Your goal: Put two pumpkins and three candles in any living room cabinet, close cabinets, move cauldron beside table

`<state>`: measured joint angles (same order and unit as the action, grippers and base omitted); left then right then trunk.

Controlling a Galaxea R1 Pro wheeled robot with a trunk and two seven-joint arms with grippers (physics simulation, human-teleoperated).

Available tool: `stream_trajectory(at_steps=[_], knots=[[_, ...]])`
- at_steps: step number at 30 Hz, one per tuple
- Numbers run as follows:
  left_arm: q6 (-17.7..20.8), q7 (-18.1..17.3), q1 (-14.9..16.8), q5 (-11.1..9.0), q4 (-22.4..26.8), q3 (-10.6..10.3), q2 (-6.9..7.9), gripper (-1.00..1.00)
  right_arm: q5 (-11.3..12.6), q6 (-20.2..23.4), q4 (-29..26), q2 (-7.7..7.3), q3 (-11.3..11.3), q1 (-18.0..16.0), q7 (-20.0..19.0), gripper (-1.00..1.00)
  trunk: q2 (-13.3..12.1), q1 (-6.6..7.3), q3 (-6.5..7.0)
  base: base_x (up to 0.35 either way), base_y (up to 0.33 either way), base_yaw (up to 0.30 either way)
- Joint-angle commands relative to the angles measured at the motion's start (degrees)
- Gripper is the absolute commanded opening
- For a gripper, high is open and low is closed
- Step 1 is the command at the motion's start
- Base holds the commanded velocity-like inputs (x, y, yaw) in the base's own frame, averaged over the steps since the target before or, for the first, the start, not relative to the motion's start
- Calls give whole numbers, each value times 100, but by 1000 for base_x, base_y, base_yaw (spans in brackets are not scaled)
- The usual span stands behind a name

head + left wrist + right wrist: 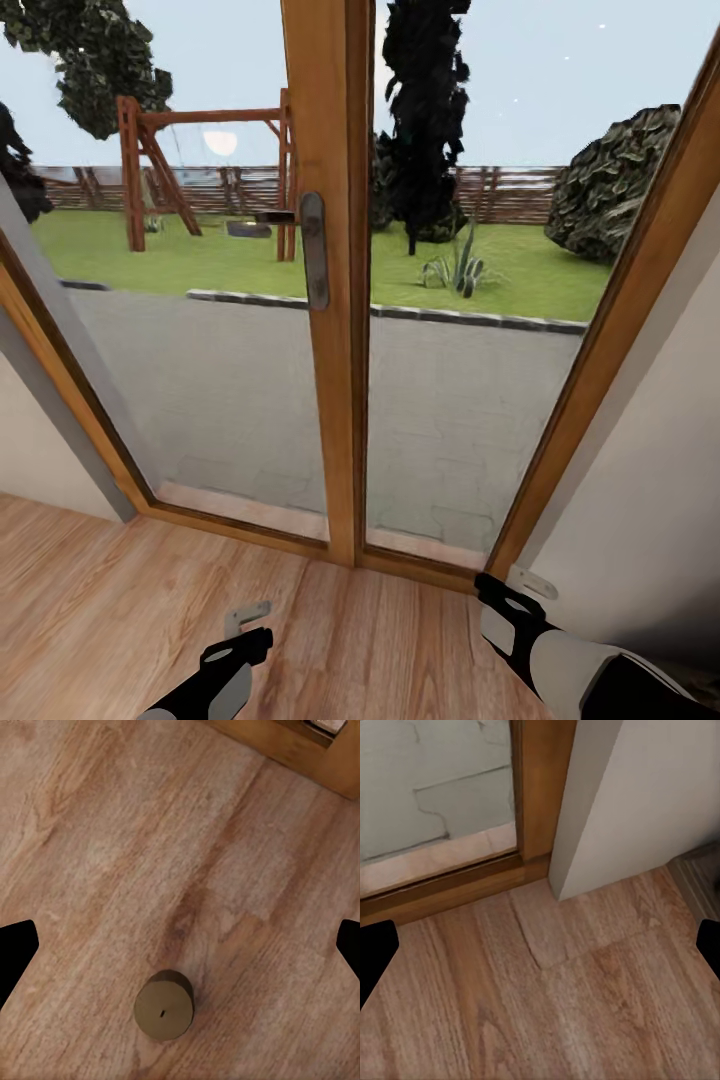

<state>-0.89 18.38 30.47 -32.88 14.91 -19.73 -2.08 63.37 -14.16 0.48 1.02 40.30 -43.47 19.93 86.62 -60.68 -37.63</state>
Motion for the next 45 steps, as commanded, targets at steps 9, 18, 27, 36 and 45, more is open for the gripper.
stream_trajectory(at_steps=[9,18,27,36,45], knots=[[-17,35,3,-52,7,-49,-3,100,29,-11,2,3,51,-4,3,100,163,-87,-77,0,0,0],[-35,59,3,-52,3,-49,-3,100,-903,-1,3,7,53,-4,32,100,524,-285,-238,0,0,0],[-34,112,3,-63,3,-43,-3,100,-1207,43,-5,3,48,-4,3,100,885,-483,-400,0,0,0],[-34,125,3,-62,11,-26,5,100,-1224,59,-38,13,56,-4,-6,100,1246,-680,-562,0,0,0],[-26,111,3,-68,12,-28,14,100,-1230,62,-49,12,57,-4,-6,100,1607,-878,-723,0,0,0]])
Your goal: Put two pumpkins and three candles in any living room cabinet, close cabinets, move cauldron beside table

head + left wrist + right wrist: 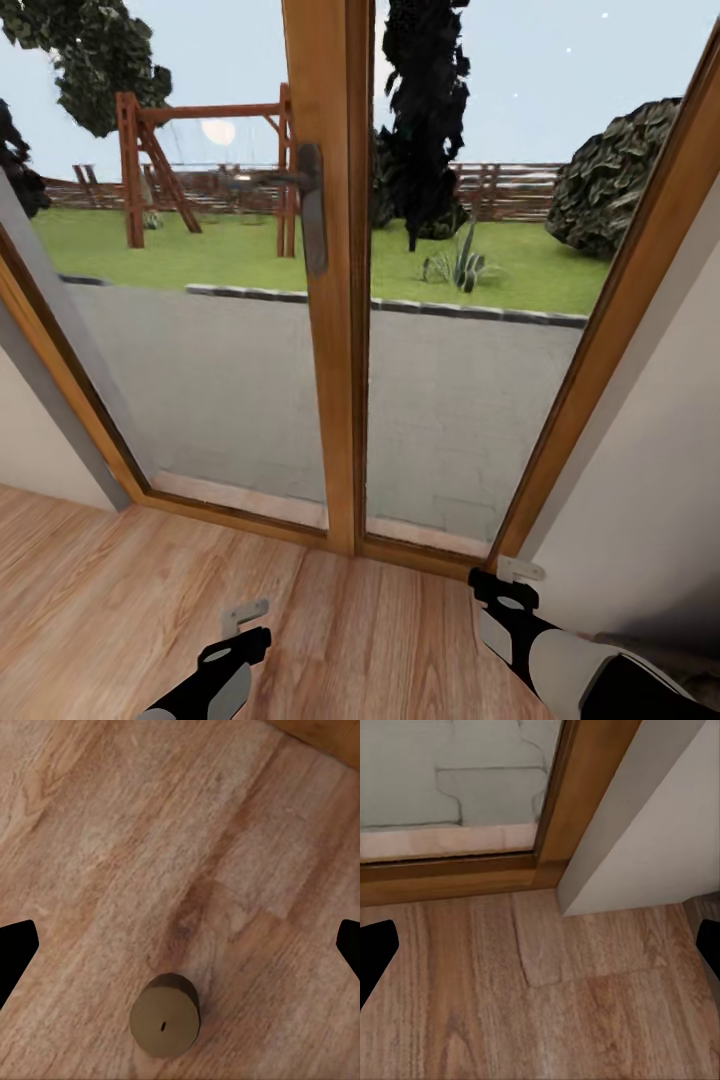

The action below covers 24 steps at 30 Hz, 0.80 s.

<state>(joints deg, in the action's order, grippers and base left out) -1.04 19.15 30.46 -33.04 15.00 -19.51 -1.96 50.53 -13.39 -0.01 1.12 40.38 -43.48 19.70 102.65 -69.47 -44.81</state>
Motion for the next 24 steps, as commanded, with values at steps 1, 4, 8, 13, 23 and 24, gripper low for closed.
stream_trajectory(at_steps=[1,4,8,13,23,24], knots=[[-11,28,3,-49,3,-50,3,100,54,-14,-3,2,49,-2,15,100,44,-22,-23,0,0,0],[-5,-21,3,-45,3,-52,4,100,54,-14,-7,8,49,-2,8,100,164,-88,-77,0,0,0],[5,-55,3,-45,3,-53,30,100,54,-7,-9,9,49,-2,-141,100,325,-176,-149,0,0,0],[10,-62,3,-45,3,-53,48,100,54,-6,-10,10,49,-2,-268,100,525,-285,-239,0,0,0],[794,-81,3,-32,62,-50,47,100,-105,131,-16,20,73,-2,-619,100,926,-505,-418,0,0,0],[1040,-85,3,-32,76,-48,48,100,-174,142,-16,26,77,-2,-631,100,966,-527,-436,0,0,0]])
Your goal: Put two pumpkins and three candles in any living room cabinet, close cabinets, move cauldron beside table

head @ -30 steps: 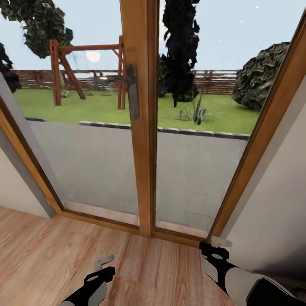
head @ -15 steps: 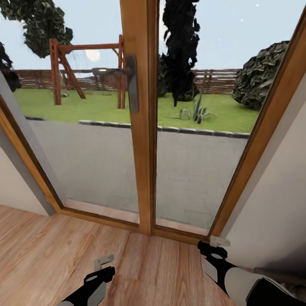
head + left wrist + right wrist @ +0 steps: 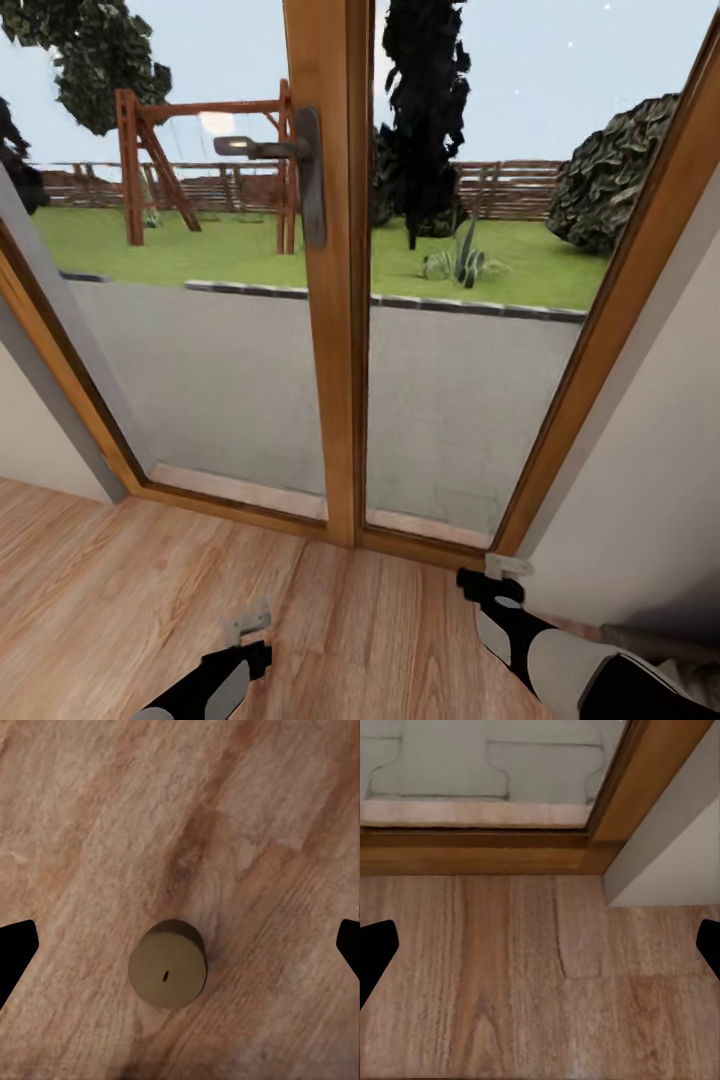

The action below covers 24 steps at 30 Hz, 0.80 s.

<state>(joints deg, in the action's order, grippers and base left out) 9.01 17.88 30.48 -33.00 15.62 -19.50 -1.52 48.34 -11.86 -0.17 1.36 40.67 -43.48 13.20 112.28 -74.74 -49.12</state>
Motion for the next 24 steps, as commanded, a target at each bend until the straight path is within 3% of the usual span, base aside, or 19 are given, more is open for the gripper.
stream_trajectory(at_steps=[1,4,8,12,18,24], knots=[[294,37,2,-38,26,-47,12,100,-37,-1,-1,7,52,-2,9,100,44,-22,-23,0,0,0],[535,32,2,-40,29,-47,29,100,-123,8,-1,15,55,-2,0,100,164,-88,-77,0,0,0],[577,36,2,-40,28,-53,44,100,-138,14,-7,25,55,-2,-40,100,324,-175,-149,0,0,0],[556,45,2,-35,28,-64,47,100,-151,102,-11,167,69,-2,-400,100,485,-263,-221,0,0,0],[518,49,2,-18,22,-71,46,100,-231,974,-618,230,165,-2,-1110,100,726,-395,-328,0,0,0],[512,49,2,-9,25,-68,54,100,-251,2687,-2377,220,249,-2,-1229,100,966,-527,-436,0,0,0]])
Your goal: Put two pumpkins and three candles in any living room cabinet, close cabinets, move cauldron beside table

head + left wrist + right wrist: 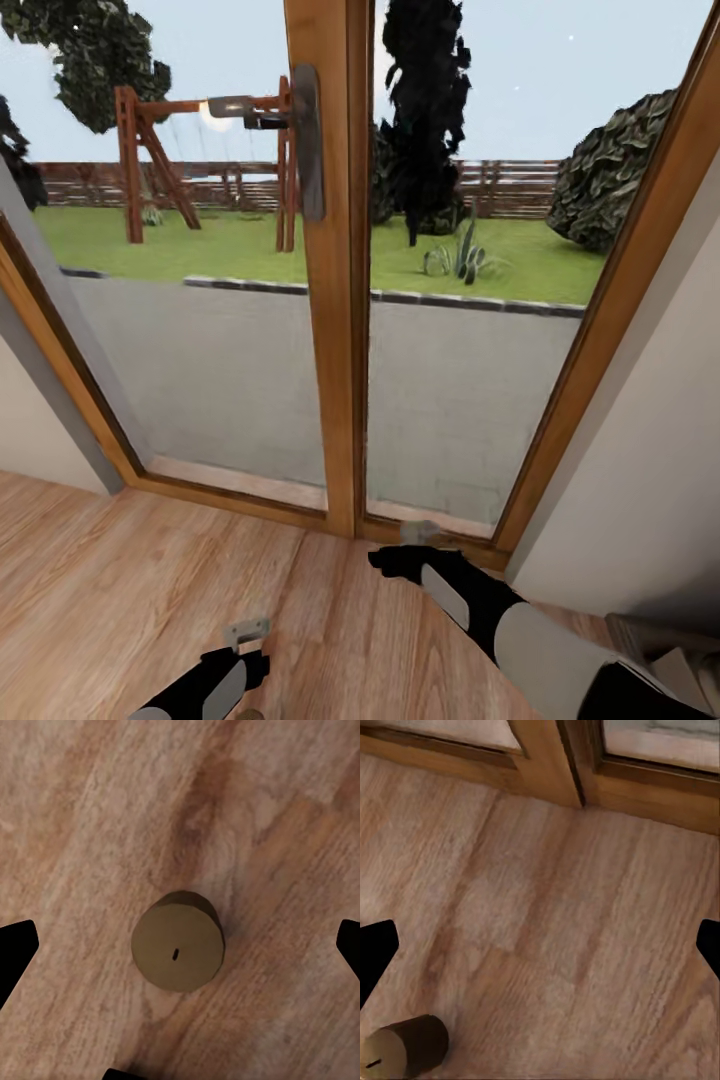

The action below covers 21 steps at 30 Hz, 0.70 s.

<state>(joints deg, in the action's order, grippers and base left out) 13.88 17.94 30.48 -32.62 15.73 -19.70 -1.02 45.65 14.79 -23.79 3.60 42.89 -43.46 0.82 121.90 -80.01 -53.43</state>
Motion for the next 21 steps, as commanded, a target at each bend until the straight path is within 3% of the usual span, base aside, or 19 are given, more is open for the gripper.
stream_trajectory(at_steps=[1,5,6,10,11,12,15,21], knots=[[23,43,2,-45,15,-46,6,100,20,291,-305,-6,32,-5,3,100,44,-22,-24,0,0,0],[-18,43,2,-50,17,-43,60,100,42,1050,-1405,-1,28,-5,-15,100,204,-110,-95,0,0,0],[-59,43,2,-51,12,-43,76,100,103,1440,-2200,-17,-1,-5,-122,100,244,-132,-113,0,0,0],[-77,43,2,-50,6,-42,82,100,137,2060,-3335,-24,-29,-5,-409,100,405,-220,-185,0,0,0],[-83,43,2,-48,7,-48,82,100,142,2407,-3935,-25,-33,-5,-501,100,445,-241,-203,0,0,0],[-85,43,2,-46,8,-49,79,100,147,2538,-4175,-27,-34,-5,-524,100,485,-263,-221,0,0,0],[-146,43,2,-43,3,-54,76,100,218,2802,-4632,-34,-28,-5,-552,100,605,-329,-275,0,0,0],[-472,43,2,-42,-57,-62,75,100,519,2889,-4808,-42,-32,-5,-556,100,846,-461,-383,0,0,0]])
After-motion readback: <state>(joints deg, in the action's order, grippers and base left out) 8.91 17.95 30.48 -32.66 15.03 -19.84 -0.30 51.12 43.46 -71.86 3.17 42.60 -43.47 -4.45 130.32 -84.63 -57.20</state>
